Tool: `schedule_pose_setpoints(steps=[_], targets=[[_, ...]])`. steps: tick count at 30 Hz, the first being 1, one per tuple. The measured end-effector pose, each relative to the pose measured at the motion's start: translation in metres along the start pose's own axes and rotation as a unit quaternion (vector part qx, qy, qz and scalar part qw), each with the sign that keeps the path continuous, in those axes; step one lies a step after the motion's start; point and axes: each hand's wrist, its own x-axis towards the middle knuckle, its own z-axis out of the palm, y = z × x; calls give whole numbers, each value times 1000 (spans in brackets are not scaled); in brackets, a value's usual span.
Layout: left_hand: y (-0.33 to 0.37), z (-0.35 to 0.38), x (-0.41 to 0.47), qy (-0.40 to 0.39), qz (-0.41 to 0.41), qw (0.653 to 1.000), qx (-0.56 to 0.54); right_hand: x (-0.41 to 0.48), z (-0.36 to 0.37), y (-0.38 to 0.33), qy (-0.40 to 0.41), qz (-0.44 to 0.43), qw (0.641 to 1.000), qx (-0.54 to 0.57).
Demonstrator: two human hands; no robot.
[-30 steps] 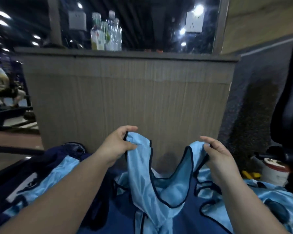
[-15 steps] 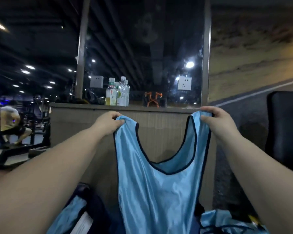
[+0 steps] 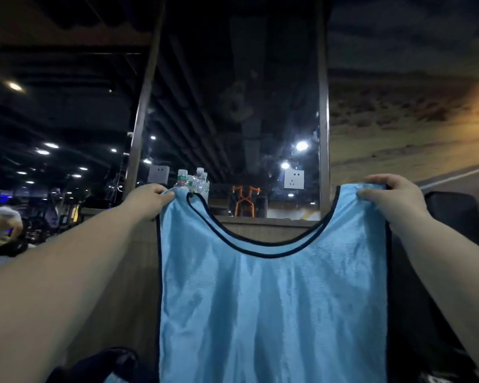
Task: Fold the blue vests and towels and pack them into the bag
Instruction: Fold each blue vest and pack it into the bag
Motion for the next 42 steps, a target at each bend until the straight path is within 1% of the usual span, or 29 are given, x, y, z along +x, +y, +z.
schedule_pose_setpoints(steps=[2, 6, 10, 13, 14, 17, 20, 22, 24, 26, 30, 32, 35, 37, 39, 42], targets=[[4, 0, 1, -13, 1, 1000, 5, 0, 0, -1, -11, -2, 1000, 1], [15, 7, 3, -42, -8, 999, 15, -7, 2, -6, -79, -12, 997, -11], [24, 17, -2, -62, -31, 996, -60, -14, 8, -11, -128, -31, 991, -14], [22, 21, -9, -91, -73, 982, -148, -16, 8, -12, -168, -17, 986, -2], [23, 21, -10, -103, -81, 979, -156, -16, 9, -12, -174, -8, 985, 7], [19, 21, -7, -124, -53, 986, -103, -16, 11, -13, -189, 25, 981, 26], [14, 23, -6, -107, -22, 991, -76, -18, 17, -11, -189, 27, 982, -2], [15, 27, -8, -97, -16, 992, -85, -21, 23, -13, -171, 1, 985, -29], [20, 32, -9, -97, -26, 987, -127, -24, 32, -14, -148, -37, 986, -64], [26, 39, -12, -97, -34, 984, -146, -28, 43, -17, -137, -78, 981, -116], [45, 51, -15, -110, -54, 978, -168, -40, 65, -22, -154, -139, 957, -201], [56, 56, -17, -120, -54, 980, -152, -49, 72, -27, -175, -169, 940, -238], [65, 63, -20, -146, -78, 966, -201, -62, 82, -31, -198, -214, 912, -289], [69, 70, -22, -156, -81, 964, -200, -69, 88, -34, -212, -234, 897, -309], [75, 76, -22, -147, -79, 968, -187, -76, 95, -35, -220, -249, 889, -314], [84, 81, -23, -133, -69, 971, -187, -86, 105, -35, -209, -256, 894, -301]])
